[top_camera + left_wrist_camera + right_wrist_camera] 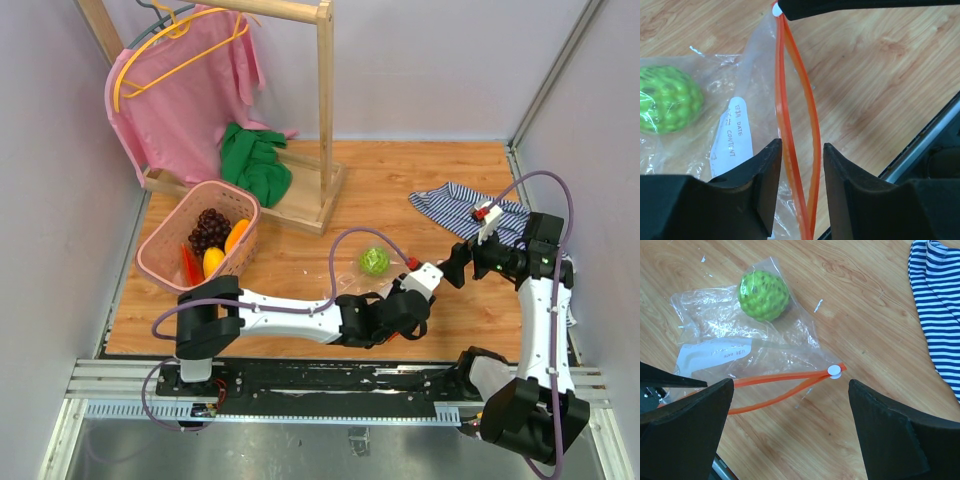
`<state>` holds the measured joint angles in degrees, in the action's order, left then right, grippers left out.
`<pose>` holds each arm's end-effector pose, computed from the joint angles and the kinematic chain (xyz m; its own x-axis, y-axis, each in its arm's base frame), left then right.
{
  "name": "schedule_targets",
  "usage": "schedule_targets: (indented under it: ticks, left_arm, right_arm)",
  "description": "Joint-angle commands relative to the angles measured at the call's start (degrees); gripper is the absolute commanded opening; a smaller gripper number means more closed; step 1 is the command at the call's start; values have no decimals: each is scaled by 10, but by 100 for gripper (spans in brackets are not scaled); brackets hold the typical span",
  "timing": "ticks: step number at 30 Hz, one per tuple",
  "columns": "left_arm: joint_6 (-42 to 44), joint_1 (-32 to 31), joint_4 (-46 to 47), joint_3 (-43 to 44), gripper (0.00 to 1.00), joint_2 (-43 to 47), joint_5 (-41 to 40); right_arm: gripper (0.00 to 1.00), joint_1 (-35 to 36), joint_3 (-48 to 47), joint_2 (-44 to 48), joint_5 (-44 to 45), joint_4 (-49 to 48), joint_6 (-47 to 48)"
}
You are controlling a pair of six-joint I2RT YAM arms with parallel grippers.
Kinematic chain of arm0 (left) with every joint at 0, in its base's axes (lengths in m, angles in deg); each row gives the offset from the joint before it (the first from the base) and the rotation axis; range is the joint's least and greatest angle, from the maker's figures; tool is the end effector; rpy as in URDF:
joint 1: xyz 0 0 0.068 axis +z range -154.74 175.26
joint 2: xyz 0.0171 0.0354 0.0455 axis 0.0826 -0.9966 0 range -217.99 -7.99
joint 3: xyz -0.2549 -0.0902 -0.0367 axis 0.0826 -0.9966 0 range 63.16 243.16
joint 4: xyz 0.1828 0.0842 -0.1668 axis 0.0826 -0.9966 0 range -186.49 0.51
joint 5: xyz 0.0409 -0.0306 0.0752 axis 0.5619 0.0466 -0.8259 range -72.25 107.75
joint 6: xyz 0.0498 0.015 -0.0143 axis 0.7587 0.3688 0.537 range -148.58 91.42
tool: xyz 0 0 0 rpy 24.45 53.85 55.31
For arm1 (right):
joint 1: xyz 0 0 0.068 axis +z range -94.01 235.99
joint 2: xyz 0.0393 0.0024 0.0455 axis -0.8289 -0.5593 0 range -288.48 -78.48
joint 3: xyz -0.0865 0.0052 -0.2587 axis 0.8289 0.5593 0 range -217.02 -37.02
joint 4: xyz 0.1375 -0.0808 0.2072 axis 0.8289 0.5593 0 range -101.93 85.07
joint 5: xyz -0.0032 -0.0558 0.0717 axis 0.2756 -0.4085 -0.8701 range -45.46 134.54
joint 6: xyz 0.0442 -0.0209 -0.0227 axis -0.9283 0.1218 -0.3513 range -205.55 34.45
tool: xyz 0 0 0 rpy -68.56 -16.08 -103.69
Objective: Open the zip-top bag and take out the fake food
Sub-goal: Pick up the fake fruit from the zipper food storage bag.
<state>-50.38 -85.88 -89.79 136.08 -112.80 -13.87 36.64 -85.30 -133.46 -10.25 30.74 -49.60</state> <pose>0.0824 -0.4076 0.2348 -0.3632 0.2772 -0.8895 0.6873 0.7243 -0.0549 0.1798 -0.0323 0.2889 -0.3973 -0.2192 -0.8911 -0.6721 0.7307 0.1199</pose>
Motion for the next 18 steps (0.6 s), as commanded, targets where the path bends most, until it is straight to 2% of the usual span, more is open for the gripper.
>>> schedule_targets:
  ticks: [1,7,13,14,18]
  left_arm:
    - [2,-3,-55,46,43,-35,-30]
    - [3,4,-77,69,41,-60,-51]
    - [-9,34,-70,68,4,-55,-8]
    - [-9,39,-66,67,1,-49,-4]
    - [-14,56,-41,52,0,-26,13]
  right_arm:
    - [98,-12,6,5,2,-3,-6]
    - [98,-13,5,3,-3,1,-2]
    - [98,-13,4,2,-4,4,3]
    - [98,-13,5,2,-4,4,4]
    - [98,-13,4,2,-14,10,13]
